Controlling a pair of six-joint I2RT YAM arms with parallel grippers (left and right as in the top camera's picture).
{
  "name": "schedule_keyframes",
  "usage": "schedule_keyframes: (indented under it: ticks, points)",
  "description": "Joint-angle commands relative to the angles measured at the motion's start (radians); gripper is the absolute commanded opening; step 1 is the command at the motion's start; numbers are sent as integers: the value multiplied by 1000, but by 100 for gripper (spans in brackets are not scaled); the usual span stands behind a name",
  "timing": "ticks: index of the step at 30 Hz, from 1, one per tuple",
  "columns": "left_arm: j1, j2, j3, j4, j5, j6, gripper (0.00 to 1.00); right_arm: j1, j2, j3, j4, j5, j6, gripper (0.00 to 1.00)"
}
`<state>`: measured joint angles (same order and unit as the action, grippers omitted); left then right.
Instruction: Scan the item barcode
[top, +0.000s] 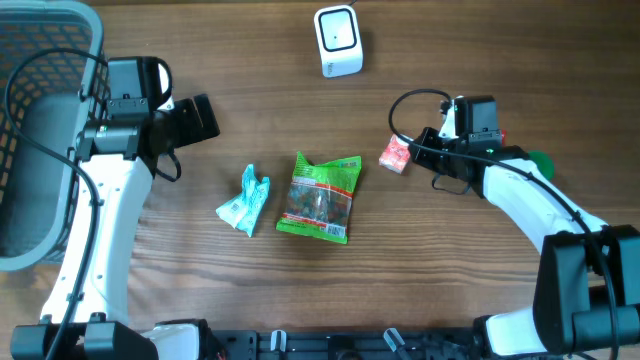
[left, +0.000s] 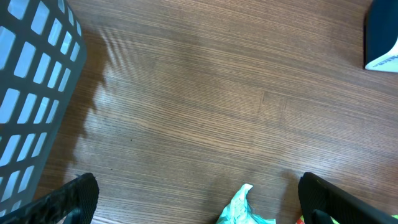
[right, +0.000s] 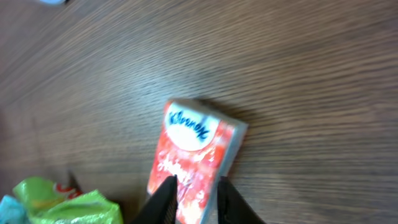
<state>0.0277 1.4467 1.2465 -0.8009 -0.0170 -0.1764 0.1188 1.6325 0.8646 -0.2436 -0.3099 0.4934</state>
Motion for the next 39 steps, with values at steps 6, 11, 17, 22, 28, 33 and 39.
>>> schedule_keyframes:
  ticks: [6,11,17,22,28,33,39]
  points:
    - [3,-7,18,3,-6,12,100,-38,0,5,-30,-116,60,33]
    - [3,-7,18,3,-6,12,100,-38,2,-9,-28,-105,60,37]
    - [3,-7,18,3,-6,12,100,-38,51,-10,-2,-77,60,37]
    - [3,-7,18,3,-6,12,100,-38,109,-10,54,-77,75,36]
    - [3,-7,18,3,-6,12,100,-37,134,-10,72,-76,85,36]
    - [3,-7,18,3,-6,12,100,-35,163,-10,93,-72,86,36]
    - [3,-7,18,3,-6,12,100,-12,205,-10,112,-72,85,20]
